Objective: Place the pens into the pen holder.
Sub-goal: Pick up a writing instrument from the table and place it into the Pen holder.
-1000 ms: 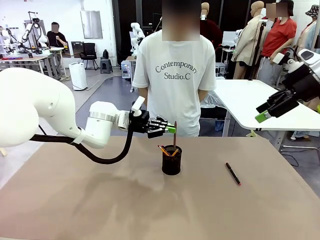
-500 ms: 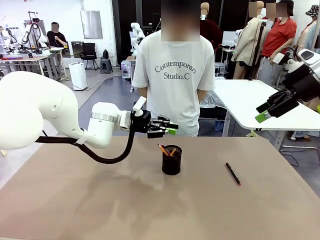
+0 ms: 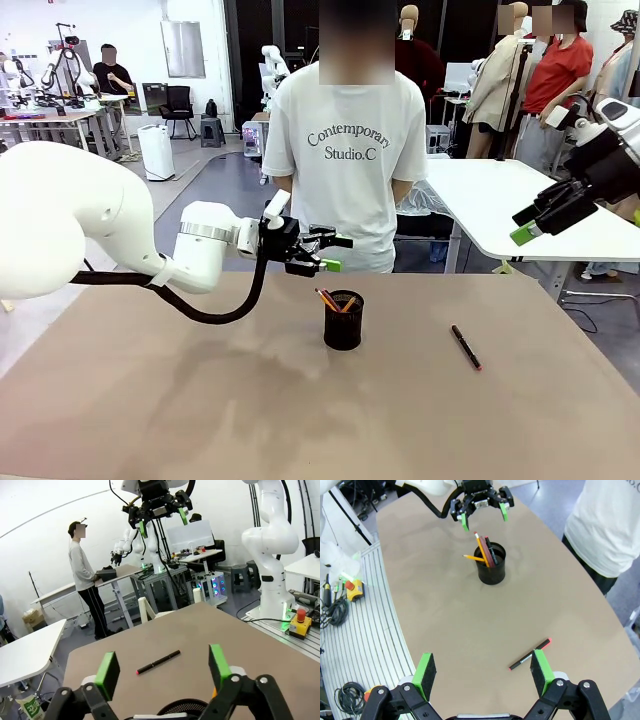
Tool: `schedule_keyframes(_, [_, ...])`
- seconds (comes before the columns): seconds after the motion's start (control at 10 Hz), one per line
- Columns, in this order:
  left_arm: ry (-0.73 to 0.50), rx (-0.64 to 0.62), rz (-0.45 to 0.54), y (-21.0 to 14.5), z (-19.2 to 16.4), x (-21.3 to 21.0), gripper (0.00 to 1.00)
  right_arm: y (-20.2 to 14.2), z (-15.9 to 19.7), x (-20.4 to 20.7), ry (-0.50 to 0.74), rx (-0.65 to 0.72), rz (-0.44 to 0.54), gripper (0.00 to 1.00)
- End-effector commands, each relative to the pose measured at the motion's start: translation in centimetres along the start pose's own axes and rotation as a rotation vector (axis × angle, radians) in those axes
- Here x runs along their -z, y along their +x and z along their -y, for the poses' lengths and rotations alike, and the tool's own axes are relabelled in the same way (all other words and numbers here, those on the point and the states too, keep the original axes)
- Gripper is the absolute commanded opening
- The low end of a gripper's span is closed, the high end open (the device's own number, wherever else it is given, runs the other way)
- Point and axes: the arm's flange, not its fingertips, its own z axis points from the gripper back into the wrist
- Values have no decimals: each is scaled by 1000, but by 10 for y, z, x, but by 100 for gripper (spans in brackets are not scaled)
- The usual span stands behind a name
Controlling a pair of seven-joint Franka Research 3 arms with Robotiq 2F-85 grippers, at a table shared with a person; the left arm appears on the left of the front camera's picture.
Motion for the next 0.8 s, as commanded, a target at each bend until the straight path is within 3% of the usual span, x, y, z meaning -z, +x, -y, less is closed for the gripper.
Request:
schedule_keyframes(0.0, [8, -10, -53, 14, 10, -5, 100, 1, 0, -1, 3, 7, 15, 100])
schedule_keyframes(0.2, [76, 11, -119, 24, 17, -11, 100, 1, 0, -1, 3, 7, 15, 100])
schedule_keyframes(0.5, [135, -59, -204, 53, 47, -33, 100, 1, 0, -1, 3, 7, 15, 100])
schedule_keyframes(0.7, [196, -118, -324, 77, 75, -60, 100, 1, 0, -1, 3, 7, 15, 100])
